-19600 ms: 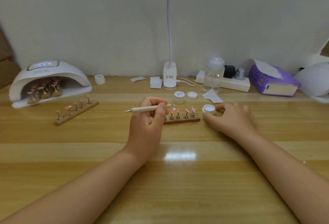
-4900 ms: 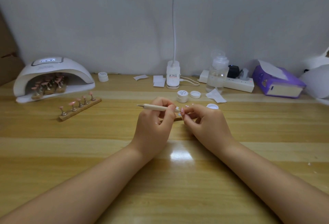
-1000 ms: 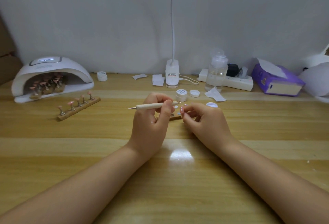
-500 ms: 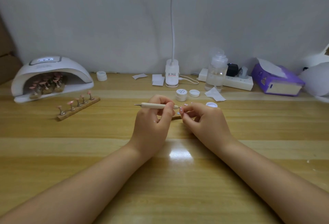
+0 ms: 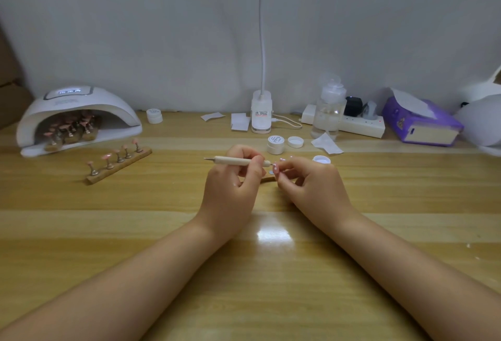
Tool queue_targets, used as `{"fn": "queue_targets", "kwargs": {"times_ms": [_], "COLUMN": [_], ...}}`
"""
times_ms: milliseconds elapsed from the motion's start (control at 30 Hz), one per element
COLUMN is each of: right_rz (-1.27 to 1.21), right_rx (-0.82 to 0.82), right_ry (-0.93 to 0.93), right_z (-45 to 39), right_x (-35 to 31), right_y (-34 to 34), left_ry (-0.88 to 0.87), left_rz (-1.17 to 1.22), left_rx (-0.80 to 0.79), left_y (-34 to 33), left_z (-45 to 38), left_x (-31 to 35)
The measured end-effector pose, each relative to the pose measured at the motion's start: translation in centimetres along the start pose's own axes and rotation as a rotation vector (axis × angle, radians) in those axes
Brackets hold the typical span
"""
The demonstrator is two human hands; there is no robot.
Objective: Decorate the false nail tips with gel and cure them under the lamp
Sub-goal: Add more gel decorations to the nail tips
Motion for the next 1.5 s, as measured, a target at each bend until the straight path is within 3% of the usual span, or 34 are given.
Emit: {"fn": "queue_targets", "kwargs": {"times_ms": [633, 900, 1500], "right_rz": [-0.004, -0.008, -0.020], "right_rx": [-0.002, 0.006, 0.002], "right_ry": [0.006, -0.002, -0.029], "right_z": [0.05, 0.06, -0.09], "right_x": [-0.14, -0.01, -0.04], "right_y": [0.03, 0.10, 0.12], "left_ry": [-0.009, -0.083, 0.004], "left_rz": [0.026, 0.088, 0.025], "left_rx": [-0.001, 0.083, -0.015], "left_y": [0.12, 0.75, 0.00], "left_z": [0.09, 0.07, 0.10], "left_x": [0.20, 0.96, 0.12]}}
Point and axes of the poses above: each hand's wrist, its own z-axis away from the middle knuckle, its own y-axis out of the back of the hand, x = y × z, the point moved 6 cm from there along -z, towards the middle knuckle, and after that the axes turned 3 degrees about -y, right-handed, at the moved point
